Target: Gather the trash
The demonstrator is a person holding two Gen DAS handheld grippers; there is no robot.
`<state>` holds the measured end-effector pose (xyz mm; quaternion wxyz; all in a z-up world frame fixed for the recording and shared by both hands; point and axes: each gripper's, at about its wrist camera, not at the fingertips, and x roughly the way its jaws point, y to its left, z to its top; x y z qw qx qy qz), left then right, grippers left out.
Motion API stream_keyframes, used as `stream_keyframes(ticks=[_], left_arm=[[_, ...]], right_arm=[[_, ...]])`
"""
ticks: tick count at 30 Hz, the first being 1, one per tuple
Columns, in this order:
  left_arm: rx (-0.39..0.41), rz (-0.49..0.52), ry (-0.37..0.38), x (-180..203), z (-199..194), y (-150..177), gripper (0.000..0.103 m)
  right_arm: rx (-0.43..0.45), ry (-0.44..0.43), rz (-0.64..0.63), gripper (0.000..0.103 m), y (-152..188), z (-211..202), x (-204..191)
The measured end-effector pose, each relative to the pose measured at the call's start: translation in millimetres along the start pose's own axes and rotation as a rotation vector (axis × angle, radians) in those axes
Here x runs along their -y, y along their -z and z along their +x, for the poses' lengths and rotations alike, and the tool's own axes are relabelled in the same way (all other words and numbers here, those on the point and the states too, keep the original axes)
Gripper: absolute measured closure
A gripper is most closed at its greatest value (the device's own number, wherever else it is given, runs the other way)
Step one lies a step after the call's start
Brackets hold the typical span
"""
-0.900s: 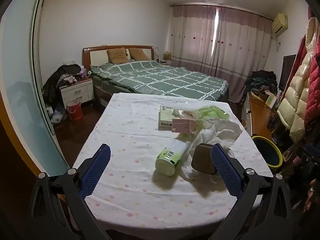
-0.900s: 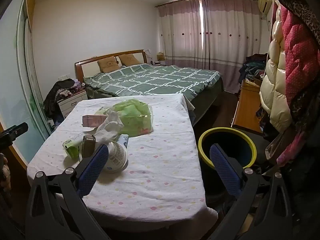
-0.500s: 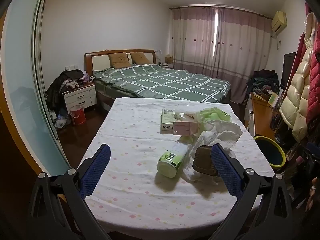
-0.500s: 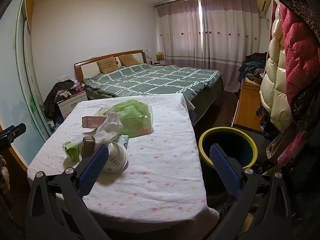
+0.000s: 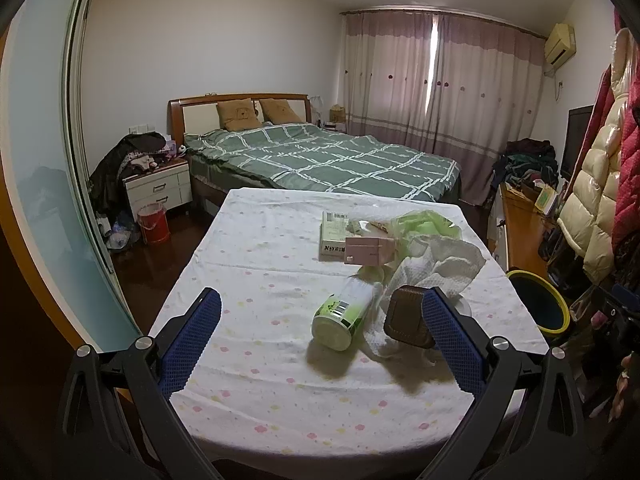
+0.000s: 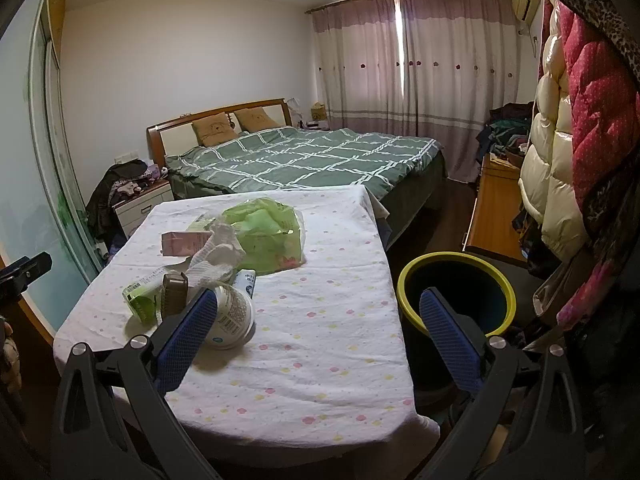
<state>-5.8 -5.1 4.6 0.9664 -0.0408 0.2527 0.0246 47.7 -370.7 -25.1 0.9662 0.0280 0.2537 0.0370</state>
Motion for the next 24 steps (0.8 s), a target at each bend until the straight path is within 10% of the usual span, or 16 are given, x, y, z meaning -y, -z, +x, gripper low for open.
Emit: stream_keyframes(ticks=[24], left_arm=[[-0.001,0.002,-0.002,0.3,4.5,2.5,0.004]], right_arm=[[-0.005,-0.004,0.008,0.006,-0.5,2.0,2.0]])
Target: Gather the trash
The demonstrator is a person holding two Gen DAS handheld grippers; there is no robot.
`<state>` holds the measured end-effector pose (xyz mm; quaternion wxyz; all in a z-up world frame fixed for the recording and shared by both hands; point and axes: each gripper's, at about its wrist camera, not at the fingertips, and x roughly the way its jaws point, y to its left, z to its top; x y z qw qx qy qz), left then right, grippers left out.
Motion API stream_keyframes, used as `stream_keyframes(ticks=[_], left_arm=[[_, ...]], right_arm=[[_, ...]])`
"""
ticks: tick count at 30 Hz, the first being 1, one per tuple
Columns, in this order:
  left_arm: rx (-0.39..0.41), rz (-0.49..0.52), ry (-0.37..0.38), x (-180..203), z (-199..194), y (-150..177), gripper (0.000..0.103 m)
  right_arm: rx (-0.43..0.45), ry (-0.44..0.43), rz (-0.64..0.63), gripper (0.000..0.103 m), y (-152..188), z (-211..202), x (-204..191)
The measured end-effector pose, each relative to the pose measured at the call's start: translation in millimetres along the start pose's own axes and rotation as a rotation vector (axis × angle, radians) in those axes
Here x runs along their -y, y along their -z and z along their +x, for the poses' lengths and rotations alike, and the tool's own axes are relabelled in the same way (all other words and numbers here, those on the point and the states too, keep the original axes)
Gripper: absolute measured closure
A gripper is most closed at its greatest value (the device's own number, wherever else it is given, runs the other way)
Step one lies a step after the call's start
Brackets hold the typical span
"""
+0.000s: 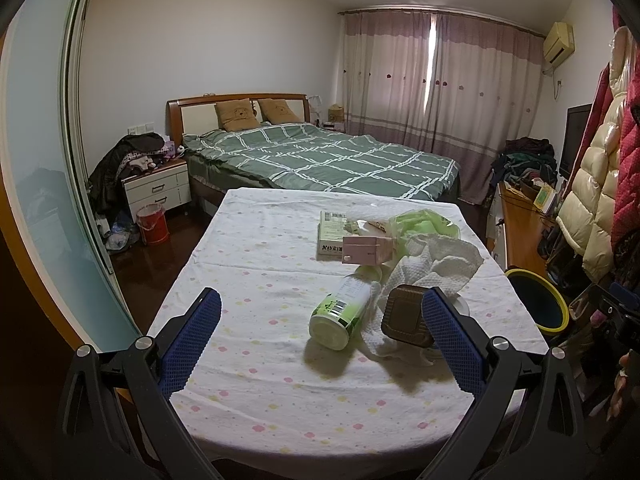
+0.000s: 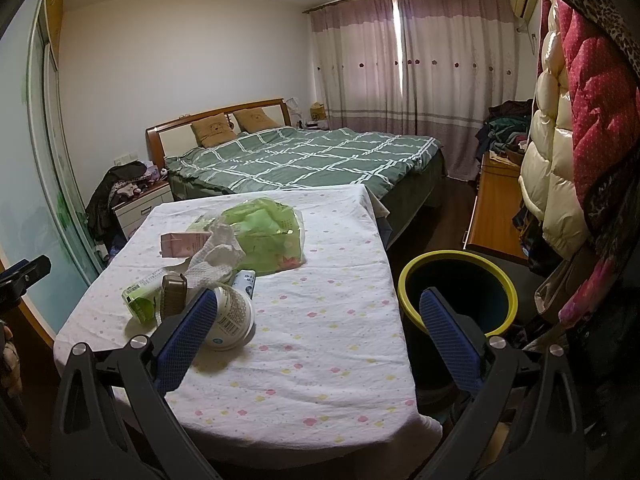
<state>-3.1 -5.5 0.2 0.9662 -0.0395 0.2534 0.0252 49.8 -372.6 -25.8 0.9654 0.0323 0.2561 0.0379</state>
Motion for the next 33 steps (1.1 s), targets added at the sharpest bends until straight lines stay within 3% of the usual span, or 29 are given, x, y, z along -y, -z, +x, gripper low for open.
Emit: stream_keyframes(ticks=[33], left_arm=[[-0.002,-0.001,0.002,1.8,1.8,2.4,0.004]], right_arm=[[-0.006,0.001,0.009,0.006,6.0,7.3,1.2]])
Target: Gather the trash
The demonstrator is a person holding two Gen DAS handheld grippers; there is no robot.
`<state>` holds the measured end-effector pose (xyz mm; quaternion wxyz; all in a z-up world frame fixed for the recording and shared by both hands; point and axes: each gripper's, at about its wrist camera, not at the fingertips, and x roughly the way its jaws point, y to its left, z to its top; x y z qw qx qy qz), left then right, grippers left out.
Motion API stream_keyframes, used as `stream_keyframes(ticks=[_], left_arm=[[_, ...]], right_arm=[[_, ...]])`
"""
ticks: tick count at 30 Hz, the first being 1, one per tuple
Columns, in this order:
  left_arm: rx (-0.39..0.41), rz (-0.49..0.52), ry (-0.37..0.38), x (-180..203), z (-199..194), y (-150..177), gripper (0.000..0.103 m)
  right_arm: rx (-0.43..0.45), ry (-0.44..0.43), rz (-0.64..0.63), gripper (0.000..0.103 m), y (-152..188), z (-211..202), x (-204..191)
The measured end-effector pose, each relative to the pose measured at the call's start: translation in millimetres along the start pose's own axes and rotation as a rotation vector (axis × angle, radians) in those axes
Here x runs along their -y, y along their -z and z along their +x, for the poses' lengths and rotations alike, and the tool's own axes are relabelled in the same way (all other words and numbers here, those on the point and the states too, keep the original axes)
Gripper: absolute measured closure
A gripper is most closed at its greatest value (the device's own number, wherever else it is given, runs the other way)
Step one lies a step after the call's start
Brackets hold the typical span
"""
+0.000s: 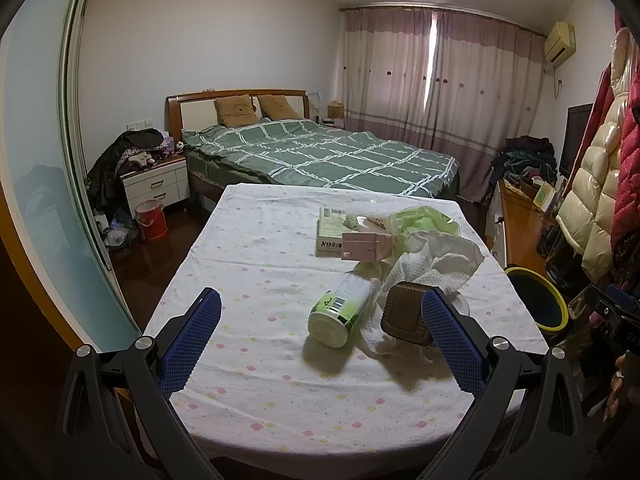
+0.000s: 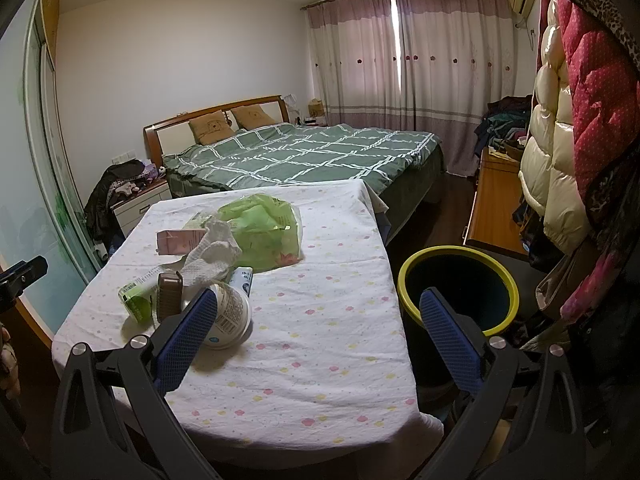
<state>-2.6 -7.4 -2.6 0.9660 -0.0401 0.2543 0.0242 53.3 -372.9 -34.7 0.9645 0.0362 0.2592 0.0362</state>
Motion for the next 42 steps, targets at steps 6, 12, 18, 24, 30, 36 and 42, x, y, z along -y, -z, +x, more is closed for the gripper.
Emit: stream_keyframes(ticks=[6,12,18,24,30,36,42], left_arm=[[-0.003,0.000,0.000,1,3,2,0.004],[-0.012,0.004,0.003,5,6,8,0.004],[-0.016,0.008,0.001,7,11,10,0.004],[-0.034,0.008,0.012,9,29,3,0.004],[-0.054,0.002,0.020,8,52,-3,0.004],[-0.078,-0.013,0.015,2,76,-9,0.004],[-0.093,-0.007,0.012,1,98,-12,0.004]], right_arm=[[-0.003,-0.001,0.000,0.006,2,1,0],[-0.014,-0.002,0.003,0.006,2,5,0],[-0.034,0.001,-0.003,0.006,0,15,-2],[-0.073,-0.025,-0.021,0.006,-11,44,-2],[-0.092,-0.076,-0.034,0.006,-35,90,-4],[-0.149,-0.121,-0.033,0.029,-66,162,-2],[-0.223,-0.169,-0.056,0.041,-79,230,-13]])
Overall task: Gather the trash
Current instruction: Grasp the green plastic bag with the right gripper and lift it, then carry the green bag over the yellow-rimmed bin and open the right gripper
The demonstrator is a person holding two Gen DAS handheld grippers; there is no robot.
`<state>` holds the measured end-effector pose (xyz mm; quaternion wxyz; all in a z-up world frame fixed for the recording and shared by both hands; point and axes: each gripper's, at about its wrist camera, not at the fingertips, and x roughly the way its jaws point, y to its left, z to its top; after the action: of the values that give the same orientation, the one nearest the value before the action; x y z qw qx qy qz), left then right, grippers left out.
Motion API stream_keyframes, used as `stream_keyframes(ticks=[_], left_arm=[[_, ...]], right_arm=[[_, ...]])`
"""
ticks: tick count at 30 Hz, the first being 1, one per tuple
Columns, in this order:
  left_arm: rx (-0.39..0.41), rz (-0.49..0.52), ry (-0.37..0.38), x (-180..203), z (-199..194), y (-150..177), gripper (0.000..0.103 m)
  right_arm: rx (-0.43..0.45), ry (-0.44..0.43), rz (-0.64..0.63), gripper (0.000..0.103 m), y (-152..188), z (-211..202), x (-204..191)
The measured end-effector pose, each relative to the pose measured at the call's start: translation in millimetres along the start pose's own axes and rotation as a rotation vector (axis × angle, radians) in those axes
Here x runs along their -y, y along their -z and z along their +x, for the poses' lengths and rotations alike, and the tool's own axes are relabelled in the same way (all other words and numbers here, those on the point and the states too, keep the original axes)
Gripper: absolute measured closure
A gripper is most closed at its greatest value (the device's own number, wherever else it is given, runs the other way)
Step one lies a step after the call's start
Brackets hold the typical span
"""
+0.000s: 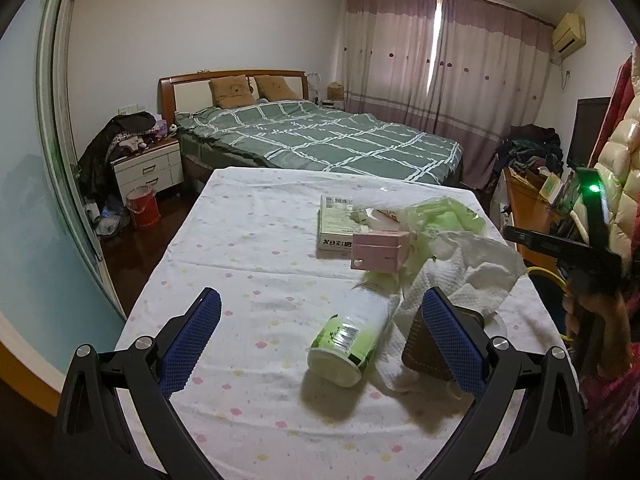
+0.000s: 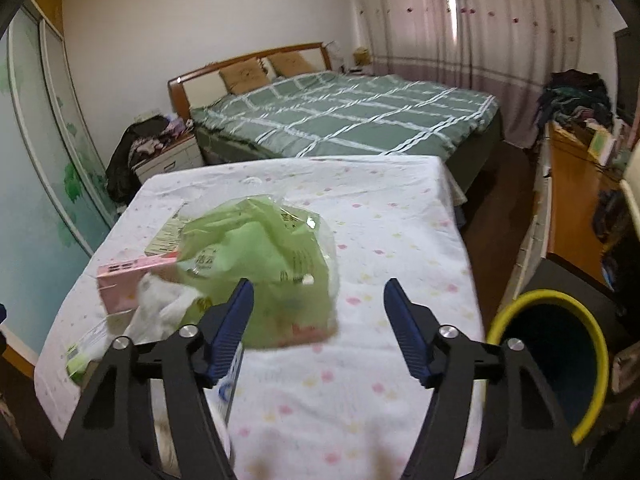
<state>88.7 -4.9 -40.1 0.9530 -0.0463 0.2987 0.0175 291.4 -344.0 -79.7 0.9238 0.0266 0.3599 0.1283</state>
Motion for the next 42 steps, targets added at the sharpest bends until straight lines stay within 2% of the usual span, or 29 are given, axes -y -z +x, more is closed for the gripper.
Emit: stream_keyframes(ticks=[9,11,13,15,19,27,33,38,42], left_arm=[[-0.023,0.004,0.025,3,24,-6,0.004],[-0.028,0.002,0.026,2,28,-6,0.004],[-0.036,-0.002,0.030,1,32,-6,0.004],[-0.041,-0.004,0.031,1,34,-5,0.004],[-0.041,-0.003,0.036,2,35,-5,0.004],[-0.030,0.008,0.048,7,33,-6,0.004],[-0.030,0.024,0.065,14,30,-6,0.004],[-0.030,0.030,0.078,20,31,-9,0.004],[-0.032,0.040,0.097,26,32,-9,0.004]], right_arm=[[-0.054,-0.026,-0.001,0.042,-23,54,1],[-0.066,-0.041,0.007,0.054,-25,57,2],[-0.082,-0.071,0.016,0.077,-25,61,1],[-0.087,-0.076,0.021,0.090,-24,61,2],[-0.067,-0.089,0.032,0.098,-23,55,4],[0.030,-0.074,0.052,0.098,-25,12,10],[0.118,-0.037,0.107,0.098,-30,-29,34],[0.153,0.020,0.177,0.098,-20,-56,69],[0.157,0.119,0.235,0.098,0,-74,106]])
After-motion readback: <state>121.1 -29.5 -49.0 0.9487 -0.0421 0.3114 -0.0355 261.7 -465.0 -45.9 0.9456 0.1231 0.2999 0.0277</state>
